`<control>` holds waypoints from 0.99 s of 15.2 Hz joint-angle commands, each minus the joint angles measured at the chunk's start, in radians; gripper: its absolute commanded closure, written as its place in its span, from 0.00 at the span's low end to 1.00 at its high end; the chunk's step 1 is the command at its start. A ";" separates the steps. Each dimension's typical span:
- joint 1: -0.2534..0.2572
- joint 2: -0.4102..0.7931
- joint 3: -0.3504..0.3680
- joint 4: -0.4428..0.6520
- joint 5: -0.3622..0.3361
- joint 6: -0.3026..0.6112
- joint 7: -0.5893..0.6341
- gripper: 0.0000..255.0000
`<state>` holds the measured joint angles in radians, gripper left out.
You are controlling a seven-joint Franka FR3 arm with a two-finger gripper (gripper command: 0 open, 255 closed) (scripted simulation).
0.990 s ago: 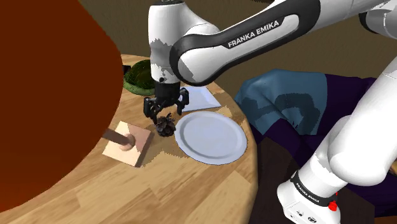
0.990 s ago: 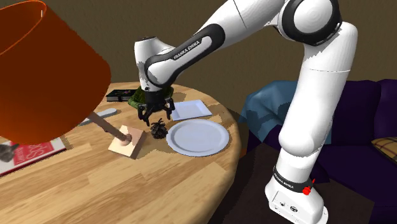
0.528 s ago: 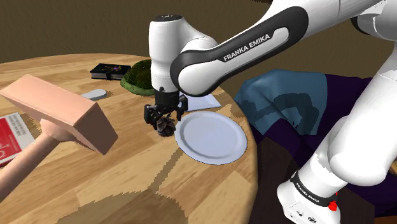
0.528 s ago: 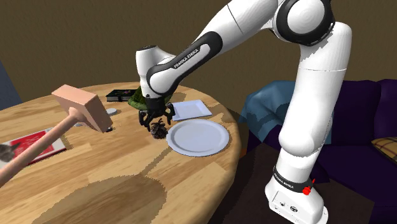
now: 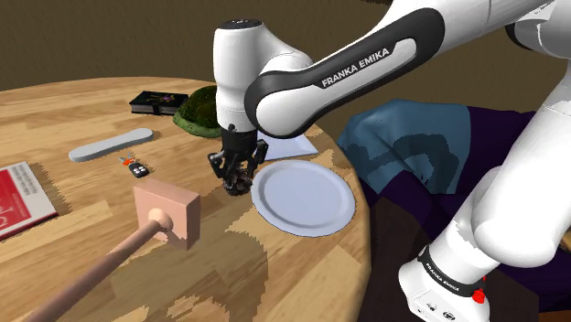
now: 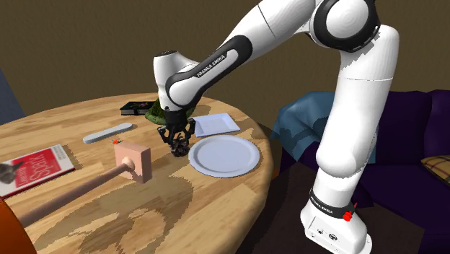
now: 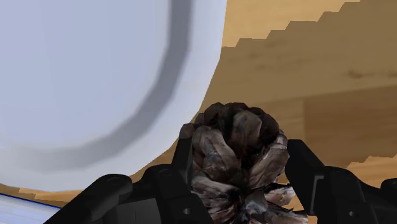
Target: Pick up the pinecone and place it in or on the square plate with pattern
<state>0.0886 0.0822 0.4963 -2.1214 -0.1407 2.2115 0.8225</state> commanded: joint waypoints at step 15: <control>-0.006 -0.050 0.001 0.051 0.038 -0.099 -0.032 1.00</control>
<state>0.0836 0.0422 0.4969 -2.0745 -0.1090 2.1250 0.7951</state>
